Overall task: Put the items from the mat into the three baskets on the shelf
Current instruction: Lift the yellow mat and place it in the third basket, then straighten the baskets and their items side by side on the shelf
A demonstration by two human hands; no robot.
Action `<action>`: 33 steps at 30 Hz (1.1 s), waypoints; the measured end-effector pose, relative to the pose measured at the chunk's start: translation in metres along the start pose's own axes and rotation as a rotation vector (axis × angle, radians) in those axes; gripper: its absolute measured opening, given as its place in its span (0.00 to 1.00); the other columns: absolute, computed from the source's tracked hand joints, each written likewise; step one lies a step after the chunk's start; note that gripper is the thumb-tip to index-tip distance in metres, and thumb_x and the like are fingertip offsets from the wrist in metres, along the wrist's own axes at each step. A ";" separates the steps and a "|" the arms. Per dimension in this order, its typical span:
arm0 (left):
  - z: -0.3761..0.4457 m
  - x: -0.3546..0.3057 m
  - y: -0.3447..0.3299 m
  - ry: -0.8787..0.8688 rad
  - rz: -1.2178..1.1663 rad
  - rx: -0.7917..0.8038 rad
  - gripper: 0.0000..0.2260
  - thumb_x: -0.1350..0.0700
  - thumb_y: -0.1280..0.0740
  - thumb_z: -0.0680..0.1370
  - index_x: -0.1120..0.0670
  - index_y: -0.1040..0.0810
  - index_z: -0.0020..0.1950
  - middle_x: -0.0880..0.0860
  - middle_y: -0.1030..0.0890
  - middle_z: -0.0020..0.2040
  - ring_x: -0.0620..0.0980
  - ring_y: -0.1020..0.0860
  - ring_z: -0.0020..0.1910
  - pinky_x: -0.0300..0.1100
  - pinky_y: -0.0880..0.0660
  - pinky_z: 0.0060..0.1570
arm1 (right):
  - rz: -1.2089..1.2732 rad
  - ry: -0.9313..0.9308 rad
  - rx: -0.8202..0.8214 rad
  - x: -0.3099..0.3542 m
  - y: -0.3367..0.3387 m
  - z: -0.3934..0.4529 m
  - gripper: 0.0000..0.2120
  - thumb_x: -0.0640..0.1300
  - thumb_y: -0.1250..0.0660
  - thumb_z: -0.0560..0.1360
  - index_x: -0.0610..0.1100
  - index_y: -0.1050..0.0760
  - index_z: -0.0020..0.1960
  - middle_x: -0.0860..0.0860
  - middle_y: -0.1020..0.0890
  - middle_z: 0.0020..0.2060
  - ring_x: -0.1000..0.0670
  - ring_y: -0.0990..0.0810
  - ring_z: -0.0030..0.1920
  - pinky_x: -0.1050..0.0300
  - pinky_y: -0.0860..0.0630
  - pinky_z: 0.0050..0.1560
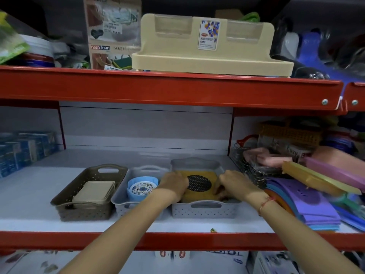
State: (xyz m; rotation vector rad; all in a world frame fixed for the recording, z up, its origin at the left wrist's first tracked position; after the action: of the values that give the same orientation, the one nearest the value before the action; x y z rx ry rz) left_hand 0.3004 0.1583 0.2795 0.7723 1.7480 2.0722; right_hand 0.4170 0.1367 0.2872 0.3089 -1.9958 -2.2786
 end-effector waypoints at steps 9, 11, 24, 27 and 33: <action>-0.039 0.100 0.023 0.295 -0.919 -0.188 0.13 0.51 0.40 0.81 0.56 0.21 0.59 0.56 0.20 0.59 0.56 0.23 0.58 0.40 0.32 0.51 | 0.620 -0.158 -0.232 0.017 0.033 0.027 0.09 0.47 0.32 0.76 0.46 0.18 0.53 0.51 0.14 0.48 0.64 0.18 0.38 0.70 0.22 0.45; -0.048 0.133 0.018 0.434 -1.120 -0.159 0.15 0.49 0.40 0.80 0.58 0.22 0.54 0.62 0.21 0.55 0.58 0.22 0.53 0.41 0.33 0.47 | 1.014 -0.236 -0.255 0.034 0.036 0.035 0.10 0.44 0.35 0.78 0.42 0.20 0.56 0.48 0.15 0.53 0.56 0.16 0.45 0.63 0.19 0.50; -0.064 0.139 -0.021 0.524 -1.543 0.242 0.35 0.34 0.47 0.77 0.55 0.45 0.76 0.63 0.38 0.75 0.62 0.31 0.68 0.57 0.34 0.66 | 1.385 -0.476 0.124 0.155 -0.004 0.072 0.10 0.44 0.43 0.81 0.43 0.34 0.61 0.47 0.25 0.38 0.51 0.26 0.34 0.61 0.28 0.27; -0.058 0.142 -0.025 0.537 -1.576 0.255 0.36 0.33 0.47 0.76 0.54 0.46 0.77 0.64 0.41 0.76 0.63 0.36 0.71 0.58 0.40 0.70 | 1.353 -0.511 0.135 0.149 -0.005 0.067 0.17 0.46 0.44 0.81 0.43 0.36 0.69 0.45 0.24 0.40 0.50 0.24 0.34 0.60 0.25 0.28; -0.055 0.145 -0.029 0.549 -1.543 0.284 0.38 0.31 0.48 0.75 0.53 0.50 0.77 0.65 0.43 0.76 0.64 0.36 0.71 0.59 0.41 0.69 | 1.346 -0.522 0.143 0.137 -0.005 0.063 0.23 0.47 0.44 0.81 0.44 0.41 0.74 0.35 0.26 0.64 0.40 0.21 0.50 0.48 0.24 0.58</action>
State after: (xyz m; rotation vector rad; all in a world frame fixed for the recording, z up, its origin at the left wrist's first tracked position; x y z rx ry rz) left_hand 0.1490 0.2020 0.2737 -0.9869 1.8249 0.9200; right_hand 0.2706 0.1699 0.2778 -1.3122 -1.6005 -1.3341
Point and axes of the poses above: each hand's wrist, its own z-axis towards the middle knuckle, its own y-axis out of the back of the hand, x = y × z, the point moved 10 cm from there along z, towards the middle knuckle
